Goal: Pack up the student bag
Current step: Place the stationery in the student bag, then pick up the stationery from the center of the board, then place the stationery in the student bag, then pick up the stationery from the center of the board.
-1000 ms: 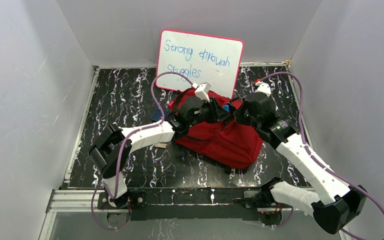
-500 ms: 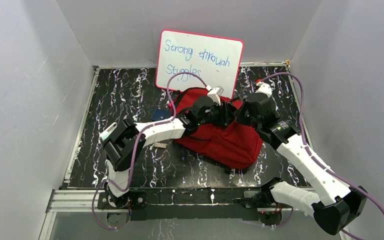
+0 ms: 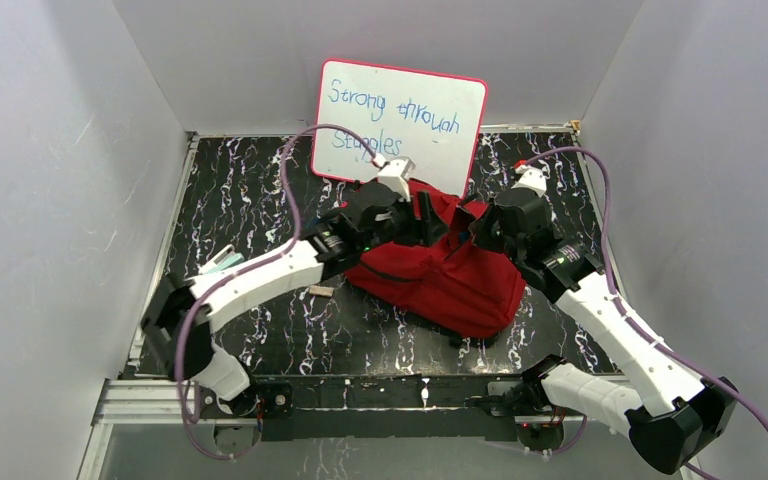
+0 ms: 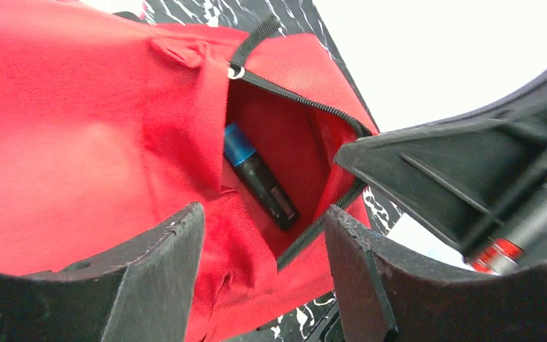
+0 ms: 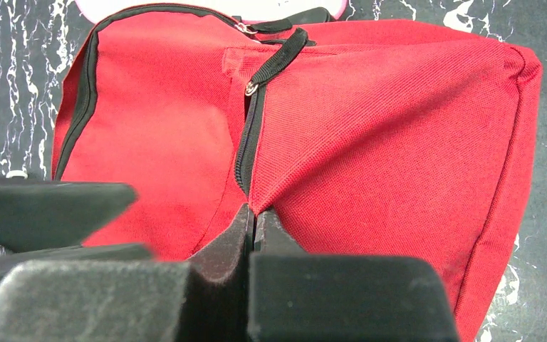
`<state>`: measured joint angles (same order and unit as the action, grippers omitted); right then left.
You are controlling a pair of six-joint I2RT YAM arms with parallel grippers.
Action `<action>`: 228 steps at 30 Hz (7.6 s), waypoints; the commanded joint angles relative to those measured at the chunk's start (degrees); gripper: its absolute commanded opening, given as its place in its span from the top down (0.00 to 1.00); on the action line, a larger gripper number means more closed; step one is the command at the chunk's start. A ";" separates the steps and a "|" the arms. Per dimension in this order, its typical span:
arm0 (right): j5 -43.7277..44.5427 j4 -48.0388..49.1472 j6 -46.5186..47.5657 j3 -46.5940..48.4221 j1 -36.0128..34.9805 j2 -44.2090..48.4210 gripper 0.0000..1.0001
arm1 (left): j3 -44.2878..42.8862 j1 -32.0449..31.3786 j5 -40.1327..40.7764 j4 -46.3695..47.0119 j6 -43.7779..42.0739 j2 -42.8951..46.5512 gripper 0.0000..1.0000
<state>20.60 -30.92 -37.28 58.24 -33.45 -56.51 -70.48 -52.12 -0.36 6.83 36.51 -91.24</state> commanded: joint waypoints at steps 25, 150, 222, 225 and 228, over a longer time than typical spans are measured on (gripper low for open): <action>0.93 4.50 -1.09 -1.21 0.22 2.21 1.00 | 13.44 14.32 30.40 -52.73 53.20 9.48 0.38; 1.41 4.60 -4.14 -3.12 0.23 5.58 1.00 | 0.44 20.49 5.54 -24.51 -13.91 16.10 0.32; -0.66 -2.34 -4.37 1.65 0.20 -2.85 1.00 | -33.30 31.11 2.72 -30.78 -41.84 -40.51 0.42; -1.03 -2.13 -3.80 2.04 0.22 -3.92 1.00 | -31.57 31.16 3.22 -31.33 -42.22 -38.95 0.45; -1.62 -1.58 -3.56 1.99 0.23 -4.56 1.00 | -30.38 31.20 1.87 -31.36 -41.96 -38.24 0.48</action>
<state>19.11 -34.13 -41.17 57.25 -33.43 -60.58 -102.80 -21.23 -0.51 -19.57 -3.97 -131.00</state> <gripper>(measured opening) 0.021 0.538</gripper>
